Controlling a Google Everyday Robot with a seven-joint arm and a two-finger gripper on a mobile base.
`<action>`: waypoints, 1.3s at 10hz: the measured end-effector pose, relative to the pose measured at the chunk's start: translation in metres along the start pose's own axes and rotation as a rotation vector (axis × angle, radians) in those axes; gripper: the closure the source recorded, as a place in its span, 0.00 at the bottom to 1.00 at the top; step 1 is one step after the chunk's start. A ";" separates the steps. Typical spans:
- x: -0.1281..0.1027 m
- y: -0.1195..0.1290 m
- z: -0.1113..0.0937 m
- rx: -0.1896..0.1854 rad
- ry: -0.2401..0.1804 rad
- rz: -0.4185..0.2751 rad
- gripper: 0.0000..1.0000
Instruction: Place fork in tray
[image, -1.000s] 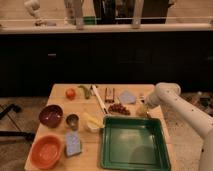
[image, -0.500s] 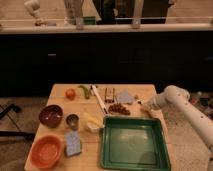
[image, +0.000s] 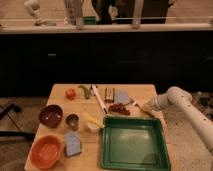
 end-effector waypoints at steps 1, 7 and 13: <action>-0.002 -0.001 -0.004 0.008 -0.002 -0.016 1.00; -0.016 -0.004 -0.042 0.056 -0.055 -0.074 1.00; -0.049 0.011 -0.092 0.068 -0.099 -0.191 1.00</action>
